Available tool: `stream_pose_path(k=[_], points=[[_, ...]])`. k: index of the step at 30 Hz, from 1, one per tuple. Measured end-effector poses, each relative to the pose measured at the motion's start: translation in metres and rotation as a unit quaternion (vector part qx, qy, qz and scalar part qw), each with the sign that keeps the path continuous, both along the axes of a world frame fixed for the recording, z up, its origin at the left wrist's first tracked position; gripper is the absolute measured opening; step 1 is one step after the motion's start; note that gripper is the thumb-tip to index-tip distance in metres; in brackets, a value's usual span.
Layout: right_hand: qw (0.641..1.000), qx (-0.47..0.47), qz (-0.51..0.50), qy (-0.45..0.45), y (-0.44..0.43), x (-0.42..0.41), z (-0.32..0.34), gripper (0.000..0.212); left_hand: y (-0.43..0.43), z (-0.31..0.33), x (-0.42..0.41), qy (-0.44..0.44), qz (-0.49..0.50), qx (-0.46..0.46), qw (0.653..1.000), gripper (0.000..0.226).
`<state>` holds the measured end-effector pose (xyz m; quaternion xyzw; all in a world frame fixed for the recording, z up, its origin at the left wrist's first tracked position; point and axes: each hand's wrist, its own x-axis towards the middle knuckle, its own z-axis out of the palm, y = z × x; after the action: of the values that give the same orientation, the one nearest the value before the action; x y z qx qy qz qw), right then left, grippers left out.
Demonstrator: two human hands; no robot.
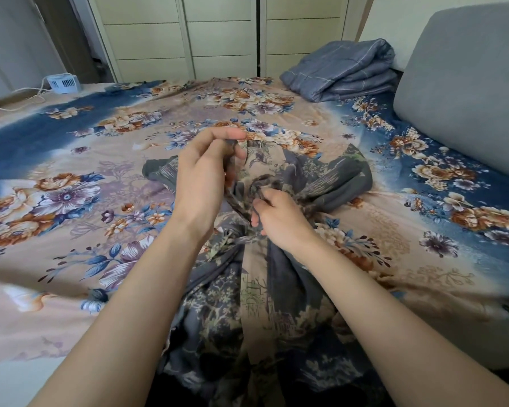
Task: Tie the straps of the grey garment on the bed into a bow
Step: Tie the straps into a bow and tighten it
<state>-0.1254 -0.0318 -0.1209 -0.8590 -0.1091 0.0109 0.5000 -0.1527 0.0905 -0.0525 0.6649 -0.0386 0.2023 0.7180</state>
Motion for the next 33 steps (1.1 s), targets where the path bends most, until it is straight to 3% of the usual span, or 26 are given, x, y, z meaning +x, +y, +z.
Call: stream_pose_path(k=[3, 10, 12, 14, 16, 18, 24, 27, 33], points=[[0.997, -0.058, 0.041, -0.027, 0.004, -0.007, 0.004, 0.023, -0.004, 0.006, -0.003, -0.023, -0.031, 0.012, 0.999, 0.041], [0.979, -0.178, 0.094, -0.038, 0.004, -0.012, 0.003, 0.048, -0.015, 0.006, -0.003, -0.052, -0.113, 0.081, 0.989, 0.061], [0.982, -0.159, 0.099, -0.02, 0.002, -0.011, 0.004, 0.05, -0.011, -0.002, 0.001, -0.052, -0.126, 0.133, 0.982, 0.073], [0.989, -0.112, 0.098, 0.008, 0.0, -0.01, 0.004, 0.047, -0.002, -0.017, 0.01, -0.029, -0.09, 0.261, 0.961, 0.081], [0.994, -0.066, 0.079, 0.038, -0.002, -0.009, 0.004, 0.043, 0.008, -0.031, 0.016, 0.036, -0.049, 0.409, 0.911, 0.083], [0.993, -0.027, 0.08, 0.077, -0.005, -0.008, 0.004, 0.039, 0.009, -0.042, 0.017, 0.107, -0.062, 0.473, 0.872, 0.078], [0.983, 0.083, 0.071, 0.148, -0.016, -0.004, 0.005, 0.031, 0.009, -0.048, 0.013, 0.158, -0.155, 0.452, 0.864, 0.08], [0.99, 0.082, 0.014, 0.116, -0.021, 0.004, 0.003, 0.037, 0.009, -0.056, 0.009, 0.113, -0.125, 0.535, 0.828, 0.077], [0.995, 0.05, -0.078, 0.033, -0.025, 0.008, -0.003, 0.035, 0.007, -0.068, 0.012, 0.033, -0.079, 0.562, 0.823, 0.049]])
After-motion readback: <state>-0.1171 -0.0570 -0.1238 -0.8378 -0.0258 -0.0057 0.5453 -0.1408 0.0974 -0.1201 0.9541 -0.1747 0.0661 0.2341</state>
